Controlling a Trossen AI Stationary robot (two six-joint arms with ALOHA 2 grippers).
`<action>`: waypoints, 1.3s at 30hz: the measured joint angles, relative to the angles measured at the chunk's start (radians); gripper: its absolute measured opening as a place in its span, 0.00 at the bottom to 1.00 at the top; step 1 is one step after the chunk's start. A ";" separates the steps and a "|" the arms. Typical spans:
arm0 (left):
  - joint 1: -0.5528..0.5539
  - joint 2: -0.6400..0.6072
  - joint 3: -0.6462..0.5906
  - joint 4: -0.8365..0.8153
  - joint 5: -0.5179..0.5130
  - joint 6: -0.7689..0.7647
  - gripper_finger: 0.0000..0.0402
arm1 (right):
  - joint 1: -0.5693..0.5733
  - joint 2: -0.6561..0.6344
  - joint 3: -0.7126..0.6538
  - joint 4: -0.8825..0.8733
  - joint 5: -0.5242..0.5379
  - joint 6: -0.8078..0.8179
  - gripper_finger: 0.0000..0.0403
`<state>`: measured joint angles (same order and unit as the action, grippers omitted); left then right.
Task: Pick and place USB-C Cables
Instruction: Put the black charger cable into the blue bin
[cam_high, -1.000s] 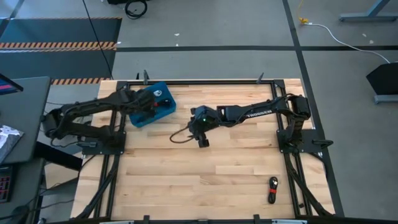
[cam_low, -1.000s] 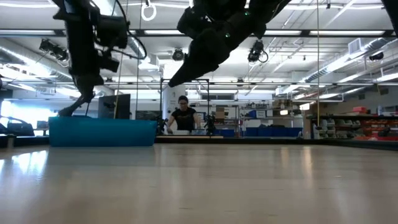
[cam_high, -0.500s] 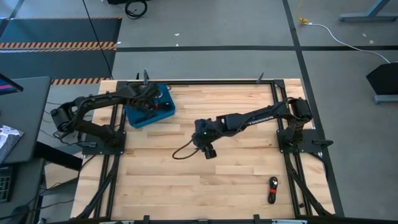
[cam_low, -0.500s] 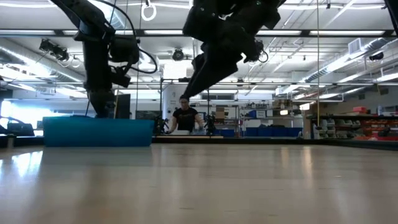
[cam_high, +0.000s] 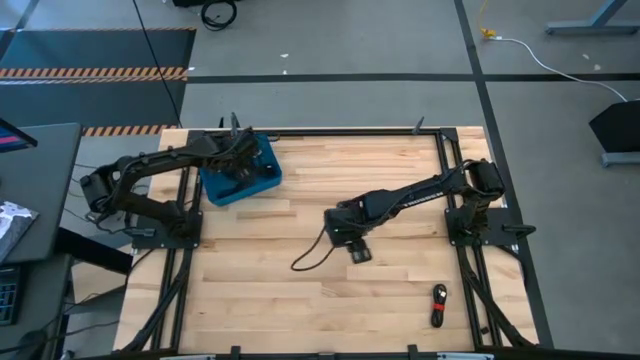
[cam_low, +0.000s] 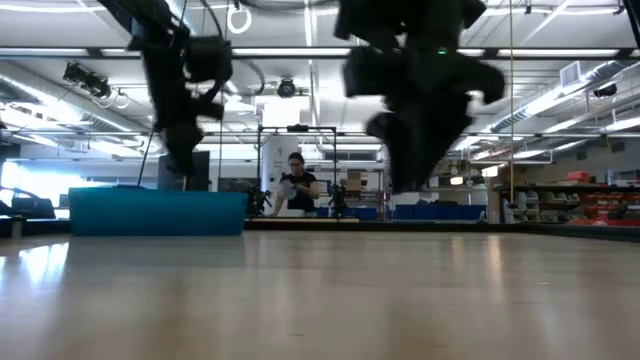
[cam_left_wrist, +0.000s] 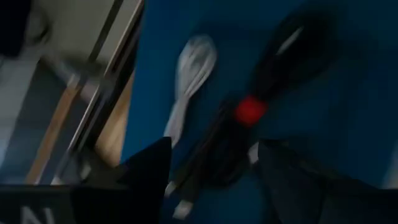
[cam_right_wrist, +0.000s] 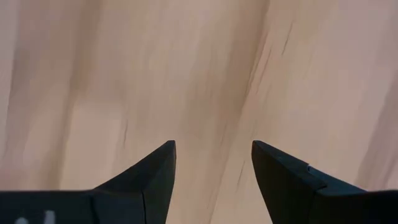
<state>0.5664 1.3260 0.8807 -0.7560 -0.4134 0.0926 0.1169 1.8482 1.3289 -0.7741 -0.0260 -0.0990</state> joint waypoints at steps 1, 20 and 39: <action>-0.022 -0.005 0.018 0.017 0.030 -0.001 0.62 | 0.002 -0.004 0.000 -0.067 -0.011 0.024 0.54; -0.568 -0.103 0.002 0.566 0.234 0.050 0.49 | 0.270 -0.120 0.000 -0.533 -0.268 0.966 0.54; -0.599 -0.102 -0.089 1.020 0.304 0.271 0.48 | 0.662 -0.125 0.000 -0.475 -0.260 1.846 0.54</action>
<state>-0.0330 1.2236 0.7914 0.2642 -0.1089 0.3634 0.7786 1.7233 1.3285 -1.2493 -0.2862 1.7466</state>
